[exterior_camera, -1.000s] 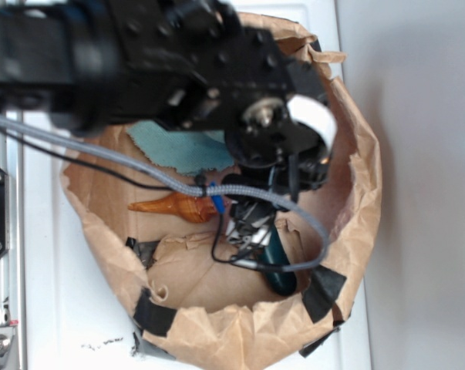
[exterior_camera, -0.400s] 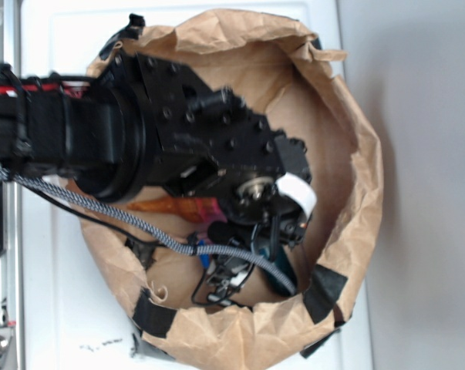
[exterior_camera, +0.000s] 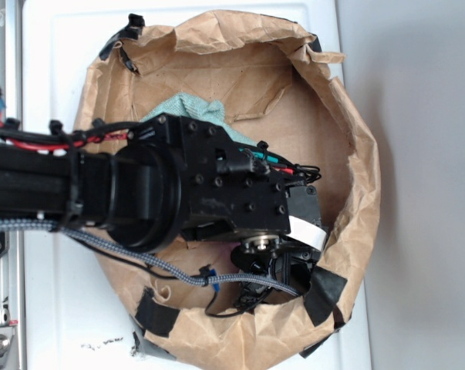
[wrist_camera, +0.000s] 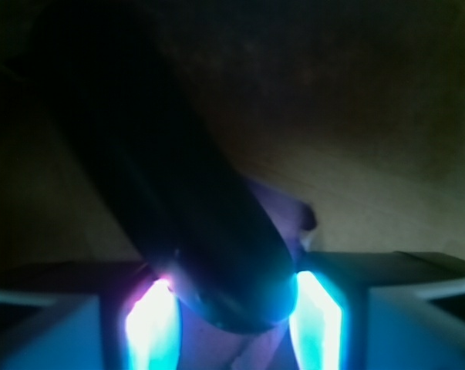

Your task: Grab the plastic pickle.

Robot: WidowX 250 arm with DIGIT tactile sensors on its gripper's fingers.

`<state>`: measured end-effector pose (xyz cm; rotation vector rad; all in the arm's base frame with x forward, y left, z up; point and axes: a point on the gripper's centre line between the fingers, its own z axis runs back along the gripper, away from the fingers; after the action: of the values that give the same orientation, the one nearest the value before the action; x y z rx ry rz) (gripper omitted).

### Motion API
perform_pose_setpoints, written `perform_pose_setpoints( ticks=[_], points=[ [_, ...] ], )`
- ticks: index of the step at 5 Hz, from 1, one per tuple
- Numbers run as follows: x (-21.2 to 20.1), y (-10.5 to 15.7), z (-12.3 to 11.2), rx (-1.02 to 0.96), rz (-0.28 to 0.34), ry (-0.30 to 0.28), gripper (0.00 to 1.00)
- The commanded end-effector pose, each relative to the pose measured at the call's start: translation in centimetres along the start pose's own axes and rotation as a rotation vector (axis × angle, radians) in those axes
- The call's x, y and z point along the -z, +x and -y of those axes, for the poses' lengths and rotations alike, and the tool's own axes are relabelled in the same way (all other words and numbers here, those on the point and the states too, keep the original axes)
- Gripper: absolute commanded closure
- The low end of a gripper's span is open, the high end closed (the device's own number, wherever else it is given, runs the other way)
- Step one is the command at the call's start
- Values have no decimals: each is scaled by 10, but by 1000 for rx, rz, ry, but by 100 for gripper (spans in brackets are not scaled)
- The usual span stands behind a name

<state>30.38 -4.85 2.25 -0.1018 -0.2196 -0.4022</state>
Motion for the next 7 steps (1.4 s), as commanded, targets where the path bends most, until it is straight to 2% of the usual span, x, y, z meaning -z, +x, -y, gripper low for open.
perform_pose_setpoints(
  ticks=[1, 2, 3, 4, 5, 6, 7],
  points=[
    [-75, 0, -14, -7, 23, -161, 100],
    [-107, -2, -26, -31, 20, -200, 100],
    [-133, -7, -35, -33, 32, -214, 100],
    [-151, -13, -39, -44, 44, -194, 100],
    [-151, -23, -37, 17, 82, -184, 10],
    [-118, -32, -24, 62, 108, -83, 0],
    [-86, -35, -16, 107, 103, -32, 0]
  ],
)
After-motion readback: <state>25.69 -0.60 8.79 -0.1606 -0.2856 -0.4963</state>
